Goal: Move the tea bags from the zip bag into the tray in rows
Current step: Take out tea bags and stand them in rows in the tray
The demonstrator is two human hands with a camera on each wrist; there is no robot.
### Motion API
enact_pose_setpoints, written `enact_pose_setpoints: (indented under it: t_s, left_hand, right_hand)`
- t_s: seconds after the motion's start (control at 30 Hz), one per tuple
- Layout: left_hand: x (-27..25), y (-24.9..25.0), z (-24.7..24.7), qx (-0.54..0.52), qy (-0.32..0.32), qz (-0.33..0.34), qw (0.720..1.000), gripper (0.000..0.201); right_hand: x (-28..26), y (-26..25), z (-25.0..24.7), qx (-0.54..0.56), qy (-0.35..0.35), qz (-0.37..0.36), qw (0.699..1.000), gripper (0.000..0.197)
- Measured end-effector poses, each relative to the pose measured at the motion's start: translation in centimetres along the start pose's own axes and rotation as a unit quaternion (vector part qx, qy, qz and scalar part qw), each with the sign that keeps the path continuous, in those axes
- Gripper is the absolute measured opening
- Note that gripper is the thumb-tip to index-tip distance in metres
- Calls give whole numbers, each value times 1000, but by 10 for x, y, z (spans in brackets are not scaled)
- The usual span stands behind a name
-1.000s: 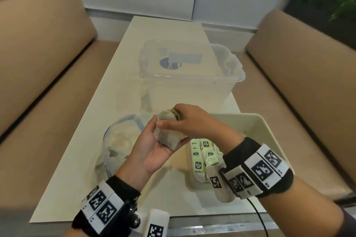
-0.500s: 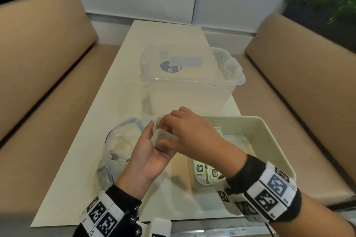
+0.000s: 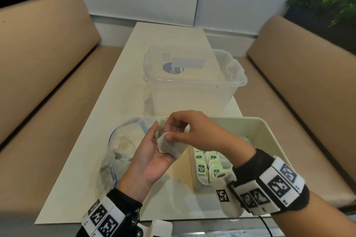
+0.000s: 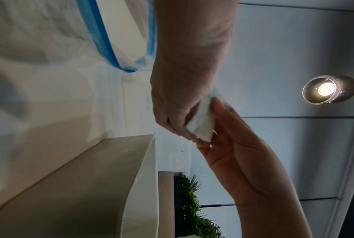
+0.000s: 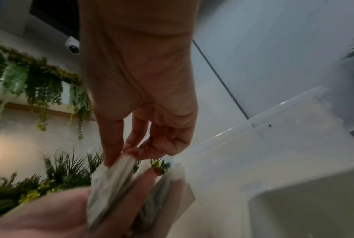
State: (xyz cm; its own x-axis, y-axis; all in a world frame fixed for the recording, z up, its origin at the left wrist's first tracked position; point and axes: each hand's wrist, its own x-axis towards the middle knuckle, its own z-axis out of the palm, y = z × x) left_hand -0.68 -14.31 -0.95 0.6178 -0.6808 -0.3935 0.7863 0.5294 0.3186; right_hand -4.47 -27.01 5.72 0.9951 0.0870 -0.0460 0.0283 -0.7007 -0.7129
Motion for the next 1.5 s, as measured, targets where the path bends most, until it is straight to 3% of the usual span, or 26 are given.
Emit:
enact_pose_setpoints:
  t_s: [0.17, 0.27, 0.47, 0.67, 0.73, 0.87, 0.97, 1.17, 1.33, 1.5]
  left_hand:
    - [-1, -2, -3, 8, 16, -15, 1000, 40]
    - [-3, -4, -1, -5, 14, -19, 1000, 43]
    - [-8, -5, 0, 17, -4, -8, 1000, 34]
    - [-5, -10, -4, 92, 3, 48, 995, 17]
    - [-6, -12, -4, 116, -13, 51, 992, 26]
    - [-10, -17, -4, 121, -23, 16, 992, 40]
    - [-13, -22, -5, 163, -28, -21, 986, 48]
    - [-16, -28, 2, 241, -53, -37, 968, 47]
    - [-14, -32, 13, 258, -78, -29, 963, 43]
    - [-13, -34, 23, 230, -81, -16, 970, 35]
  right_hand:
    - [-10, -9, -25, 67, 50, -78, 993, 7]
    - [-16, -6, -27, 97, 29, -117, 988, 5]
    - [-24, 19, -32, 144, -86, -57, 984, 10]
    - [-28, 25, -40, 110, -110, 9, 988, 10]
    - [-26, 24, -43, 76, -108, 17, 991, 17]
    - [-20, 19, -55, 17, -113, 29, 993, 14]
    - [-14, 8, -65, -26, -94, 6, 995, 24]
    - [-9, -22, -74, -139, -75, -36, 987, 12]
    - [-6, -37, -67, -259, -52, -74, 962, 15]
    - [-5, -39, -67, -278, -28, -73, 957, 12]
